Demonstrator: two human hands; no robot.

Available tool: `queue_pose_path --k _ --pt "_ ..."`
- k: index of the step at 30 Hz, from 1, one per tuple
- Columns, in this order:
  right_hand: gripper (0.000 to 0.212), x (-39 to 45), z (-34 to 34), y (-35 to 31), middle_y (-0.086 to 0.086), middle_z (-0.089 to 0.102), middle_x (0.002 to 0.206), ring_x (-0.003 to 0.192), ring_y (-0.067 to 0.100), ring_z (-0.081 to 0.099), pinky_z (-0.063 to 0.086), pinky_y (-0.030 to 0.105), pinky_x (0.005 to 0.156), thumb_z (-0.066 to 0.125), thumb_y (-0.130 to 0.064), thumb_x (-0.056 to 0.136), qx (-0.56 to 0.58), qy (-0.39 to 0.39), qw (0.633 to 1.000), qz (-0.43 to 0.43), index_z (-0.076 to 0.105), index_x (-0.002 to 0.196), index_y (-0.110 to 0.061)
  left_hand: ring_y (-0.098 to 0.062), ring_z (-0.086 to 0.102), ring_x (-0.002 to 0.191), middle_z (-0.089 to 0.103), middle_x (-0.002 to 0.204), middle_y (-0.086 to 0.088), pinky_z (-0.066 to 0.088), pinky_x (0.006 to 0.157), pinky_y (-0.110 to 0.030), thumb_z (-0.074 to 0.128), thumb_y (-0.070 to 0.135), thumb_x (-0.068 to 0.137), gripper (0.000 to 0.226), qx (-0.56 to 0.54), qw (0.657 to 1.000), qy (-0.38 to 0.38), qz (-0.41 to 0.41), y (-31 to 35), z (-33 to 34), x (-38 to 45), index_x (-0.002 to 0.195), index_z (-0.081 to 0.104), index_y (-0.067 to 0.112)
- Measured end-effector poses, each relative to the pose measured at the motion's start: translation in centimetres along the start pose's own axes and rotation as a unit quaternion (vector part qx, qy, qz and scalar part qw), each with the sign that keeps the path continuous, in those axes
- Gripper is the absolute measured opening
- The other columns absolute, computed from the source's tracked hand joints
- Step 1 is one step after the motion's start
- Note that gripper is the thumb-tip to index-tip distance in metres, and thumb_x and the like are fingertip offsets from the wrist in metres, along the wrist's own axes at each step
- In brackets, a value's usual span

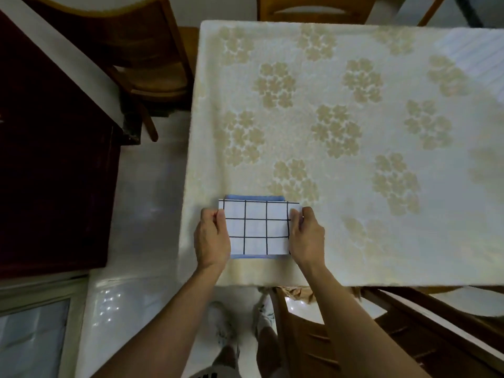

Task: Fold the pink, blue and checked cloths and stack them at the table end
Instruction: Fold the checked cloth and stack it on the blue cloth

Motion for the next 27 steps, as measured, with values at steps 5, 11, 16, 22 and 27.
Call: queue_pose_path --k 5,11,16,22,27 --pt "0.032 2.0 1.8 1.3 0.001 0.056 0.081 0.069 0.025 0.052 0.039 0.034 0.063 0.034 -0.044 0.106 -0.062 -0.012 0.997 0.038 0.044 0.095 -0.015 -0.038 0.057 0.083 0.065 0.081 -0.015 0.046 0.074 -0.047 0.051 0.023 0.1 0.019 0.062 0.998 0.016 0.024 -1.2 1.7 1.7 0.084 0.055 0.012" --pt "0.03 2.7 2.6 1.7 0.0 0.053 0.078 0.068 0.026 0.054 0.045 0.038 0.062 0.028 -0.045 0.106 -0.166 -0.013 0.986 0.026 0.042 0.102 -0.018 -0.031 0.054 0.099 0.066 0.093 -0.007 0.031 0.083 -0.04 0.051 0.031 0.1 0.02 0.168 0.985 0.033 -0.004 -1.7 1.9 1.6 0.087 0.058 0.017" --pt "0.035 2.3 2.8 1.5 0.004 0.059 0.081 0.068 0.027 0.058 0.048 0.038 0.06 0.028 -0.045 0.106 -0.198 -0.008 0.98 0.008 0.045 0.108 -0.015 -0.028 0.053 0.097 0.063 0.091 -0.004 0.026 0.079 -0.036 0.052 0.03 0.099 0.018 0.167 0.985 0.036 0.001 -2.1 1.8 1.4 0.084 0.054 0.02" --pt "0.041 2.3 2.1 1.7 0.01 0.066 0.093 0.079 0.031 0.062 0.043 0.035 0.062 0.031 -0.048 0.105 -0.223 -0.023 0.974 0.016 0.051 0.108 -0.012 -0.027 0.053 0.101 0.063 0.094 -0.004 0.027 0.082 -0.037 0.052 0.033 0.099 0.019 0.155 0.987 0.032 -0.021 -1.9 1.6 1.5 0.085 0.048 0.022" --pt "0.041 1.9 -0.5 1.5 0.009 0.062 0.098 0.08 0.032 0.061 0.038 0.033 0.058 0.04 -0.049 0.103 -0.234 0.046 0.97 -0.039 0.053 0.108 -0.01 -0.028 0.054 0.109 0.063 0.105 -0.004 0.033 0.094 -0.044 0.05 0.042 0.098 0.024 0.109 0.992 0.029 -0.062 -0.7 0.6 1.6 0.098 0.054 0.018"
Point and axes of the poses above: each hand's wrist, its own x-axis towards the middle knuckle, its own z-axis out of the palm, y = z × x, the point moved 4 cm from there along x, towards the middle knuckle
